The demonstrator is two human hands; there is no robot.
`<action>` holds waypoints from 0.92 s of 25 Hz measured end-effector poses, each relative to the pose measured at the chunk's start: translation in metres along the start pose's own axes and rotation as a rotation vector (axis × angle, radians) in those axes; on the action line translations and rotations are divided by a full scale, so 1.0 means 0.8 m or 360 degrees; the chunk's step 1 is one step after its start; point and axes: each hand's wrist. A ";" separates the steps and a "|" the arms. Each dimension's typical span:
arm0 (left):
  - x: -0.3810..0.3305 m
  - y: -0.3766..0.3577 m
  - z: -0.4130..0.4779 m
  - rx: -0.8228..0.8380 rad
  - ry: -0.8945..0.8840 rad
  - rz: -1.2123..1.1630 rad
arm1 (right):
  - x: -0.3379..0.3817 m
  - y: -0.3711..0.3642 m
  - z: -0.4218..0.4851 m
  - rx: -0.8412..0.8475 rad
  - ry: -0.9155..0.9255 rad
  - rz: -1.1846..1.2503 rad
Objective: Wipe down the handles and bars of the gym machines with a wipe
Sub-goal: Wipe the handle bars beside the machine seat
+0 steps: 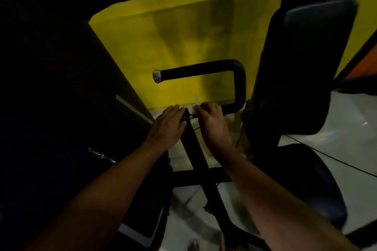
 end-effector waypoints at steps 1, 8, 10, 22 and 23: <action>0.013 -0.011 0.017 0.0007 -0.0024 0.0003 | -0.003 -0.021 0.006 0.0027 0.0007 0.0003; 0.058 -0.067 0.049 -0.0059 -0.0279 -0.0027 | -0.043 -0.073 -0.002 -0.0068 0.0026 -0.0188; 0.062 -0.071 0.050 -0.0110 -0.0350 -0.0038 | -0.030 -0.077 0.003 -0.0193 -0.0220 -0.0140; 0.078 -0.090 0.055 -0.0165 -0.0503 -0.0003 | 0.031 -0.116 -0.001 -0.0874 -0.1176 0.0716; 0.078 -0.090 0.055 -0.0177 -0.0503 0.0010 | 0.043 -0.120 0.006 -0.1034 -0.1572 0.1153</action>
Point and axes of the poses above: each hand's wrist, its own z-axis towards the middle knuckle, its own y-axis out of the back of the hand, x = y × z, and after that the axes turned 2 degrees about -z, right-handed
